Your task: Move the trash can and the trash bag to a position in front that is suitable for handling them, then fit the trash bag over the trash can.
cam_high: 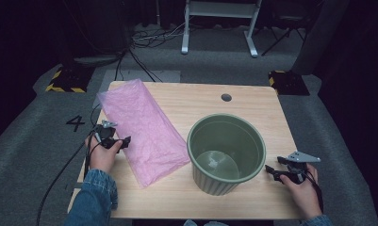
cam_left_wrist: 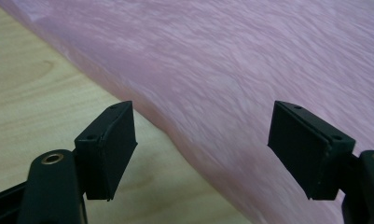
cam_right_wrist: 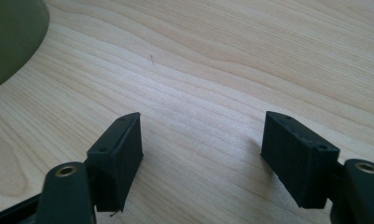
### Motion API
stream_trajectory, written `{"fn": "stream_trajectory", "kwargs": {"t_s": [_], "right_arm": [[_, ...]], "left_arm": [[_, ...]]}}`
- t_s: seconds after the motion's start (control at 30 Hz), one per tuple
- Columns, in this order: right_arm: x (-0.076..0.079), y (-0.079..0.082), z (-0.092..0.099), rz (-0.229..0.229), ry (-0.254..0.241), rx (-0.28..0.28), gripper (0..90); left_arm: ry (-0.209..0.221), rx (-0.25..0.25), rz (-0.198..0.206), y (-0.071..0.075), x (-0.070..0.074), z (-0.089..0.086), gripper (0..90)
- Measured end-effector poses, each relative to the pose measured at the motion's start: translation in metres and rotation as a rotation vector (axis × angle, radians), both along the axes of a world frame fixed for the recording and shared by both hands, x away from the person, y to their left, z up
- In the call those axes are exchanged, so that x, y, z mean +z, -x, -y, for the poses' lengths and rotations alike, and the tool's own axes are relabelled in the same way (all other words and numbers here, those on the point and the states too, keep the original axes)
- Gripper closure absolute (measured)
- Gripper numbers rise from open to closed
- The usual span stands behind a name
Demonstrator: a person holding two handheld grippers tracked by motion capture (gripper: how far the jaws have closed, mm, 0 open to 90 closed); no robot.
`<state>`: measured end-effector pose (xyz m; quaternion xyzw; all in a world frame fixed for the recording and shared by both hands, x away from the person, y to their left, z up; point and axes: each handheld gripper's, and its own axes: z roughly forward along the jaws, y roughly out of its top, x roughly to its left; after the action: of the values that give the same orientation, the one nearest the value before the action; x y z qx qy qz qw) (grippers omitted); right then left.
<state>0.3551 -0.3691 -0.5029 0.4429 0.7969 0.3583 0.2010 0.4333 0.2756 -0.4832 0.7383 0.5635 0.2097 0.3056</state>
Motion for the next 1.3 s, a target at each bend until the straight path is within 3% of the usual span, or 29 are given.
{"fn": "stream_trajectory", "kwargs": {"t_s": [0.07,0.17,0.27,0.3,0.33,0.37,0.43,0.47,0.6,0.7,0.87,1.07,1.3], "right_arm": [[0.000,0.000,0.000,0.000,0.000,0.000,29.0],[0.000,0.000,0.000,0.000,0.000,0.000,29.1],[0.000,0.000,0.000,0.000,0.000,0.000,29.1],[0.000,0.000,0.000,0.000,0.000,0.000,29.1],[0.000,0.000,0.000,0.000,0.000,0.000,29.1],[0.000,0.000,0.000,0.000,0.000,0.000,29.1],[0.000,0.000,0.000,0.000,0.000,0.001,29.1],[0.000,0.000,0.000,0.000,0.000,0.000,29.0],[0.000,0.000,0.000,0.000,-0.002,0.000,29.3],[0.000,0.000,0.000,0.000,-0.002,0.000,29.3],[0.000,0.000,0.000,-0.001,-0.004,0.000,29.8],[0.000,0.000,0.000,0.000,-0.004,-0.004,30.1],[0.001,0.004,-0.010,0.006,-0.011,0.023,38.8]], "left_arm": [[-0.007,0.000,-0.005,-0.008,-0.001,0.000,25.6],[-0.016,0.008,-0.061,-0.017,-0.008,-0.002,26.1],[-0.036,-0.003,-0.043,-0.018,-0.011,-0.001,26.4],[-0.031,-0.022,-0.023,-0.016,-0.011,0.000,31.5],[-0.030,-0.046,-0.003,-0.014,-0.010,0.001,48.0],[-0.035,-0.070,-0.003,-0.014,-0.009,0.004,70.1],[-0.048,-0.103,-0.015,-0.014,-0.008,0.009,84.1],[-0.028,-0.121,-0.032,-0.014,-0.007,0.011,88.3],[0.067,-0.148,0.008,-0.011,0.000,0.012,89.7],[0.071,-0.167,0.068,-0.004,0.011,0.013,89.7],[0.117,-0.260,0.183,0.012,0.033,0.017,89.8],[0.152,-0.296,0.226,0.028,0.056,0.019,89.7],[0.181,-0.355,0.319,0.042,0.089,0.025,89.7]]}}
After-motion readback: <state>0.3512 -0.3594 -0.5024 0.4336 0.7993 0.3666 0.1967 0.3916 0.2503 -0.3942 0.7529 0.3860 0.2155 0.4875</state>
